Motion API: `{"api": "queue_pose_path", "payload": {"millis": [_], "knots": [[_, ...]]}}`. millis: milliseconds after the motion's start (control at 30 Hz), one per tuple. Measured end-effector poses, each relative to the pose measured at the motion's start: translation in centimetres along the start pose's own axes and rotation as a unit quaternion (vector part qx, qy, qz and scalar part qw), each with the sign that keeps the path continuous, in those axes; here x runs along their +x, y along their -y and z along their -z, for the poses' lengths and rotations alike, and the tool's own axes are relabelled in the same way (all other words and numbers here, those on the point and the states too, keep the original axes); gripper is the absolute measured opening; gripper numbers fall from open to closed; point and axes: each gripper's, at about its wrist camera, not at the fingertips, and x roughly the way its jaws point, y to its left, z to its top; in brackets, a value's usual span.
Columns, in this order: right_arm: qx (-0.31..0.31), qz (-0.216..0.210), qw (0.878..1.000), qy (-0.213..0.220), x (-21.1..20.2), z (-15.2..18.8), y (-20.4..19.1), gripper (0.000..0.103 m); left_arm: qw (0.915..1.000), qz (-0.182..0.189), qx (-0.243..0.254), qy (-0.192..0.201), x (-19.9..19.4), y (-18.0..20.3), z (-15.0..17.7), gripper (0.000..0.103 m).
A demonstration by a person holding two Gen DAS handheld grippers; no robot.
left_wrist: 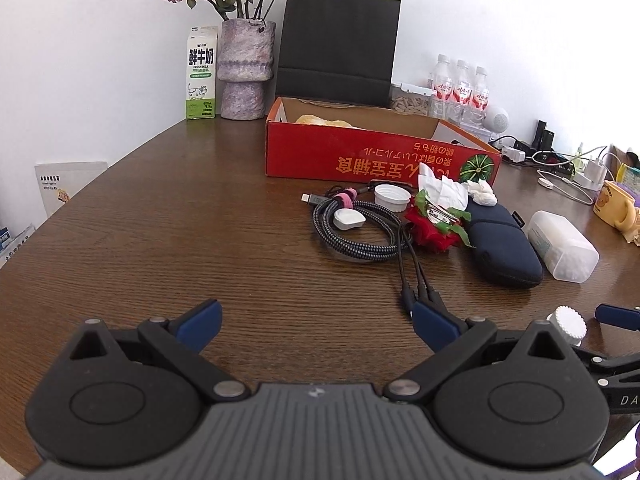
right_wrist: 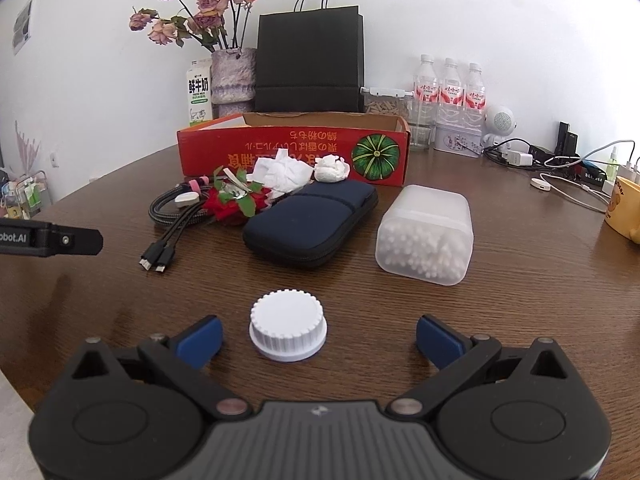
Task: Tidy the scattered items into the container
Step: 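Lower the right tool onto the large ridged white cap and close, then lift the white cap with right tool while left tool grasps the red strawberry plush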
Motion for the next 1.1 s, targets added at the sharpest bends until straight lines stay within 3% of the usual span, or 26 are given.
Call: {"api": "queue_pose_path", "payload": {"millis": [67, 133, 167, 400, 667, 1100], "knots": [[-0.002, -0.005, 1.0, 0.007, -0.3, 0.0, -0.1, 0.085, 1.0, 0.0, 0.002, 0.0, 0.0, 0.1, 0.0, 0.103], [-0.001, -0.01, 1.0, 0.012, -0.6, -0.3, 0.0, 0.045, 1.0, 0.001, 0.001, 0.0, 0.0, 0.1, 0.0, 0.103], [0.001, -0.014, 1.0, 0.012, -0.7, -0.4, 0.1, 0.038, 1.0, 0.0, 0.001, 0.0, 0.0, 0.1, -0.1, 0.103], [0.01, -0.028, 0.999, 0.013, -0.9, -0.7, 0.4, 0.039, 1.0, 0.002, 0.006, 0.004, 0.0, 0.5, -0.5, 0.103], [0.025, -0.016, 0.999, 0.046, -1.1, -2.5, 1.5, 0.039, 0.9992, 0.018, 0.031, 0.015, 1.0, 2.7, -2.0, 0.103], [0.038, -0.002, 0.996, 0.085, -0.4, -5.7, 3.7, 0.039, 0.9952, 0.013, 0.096, 0.014, 6.3, 8.2, -5.4, 0.103]]}}
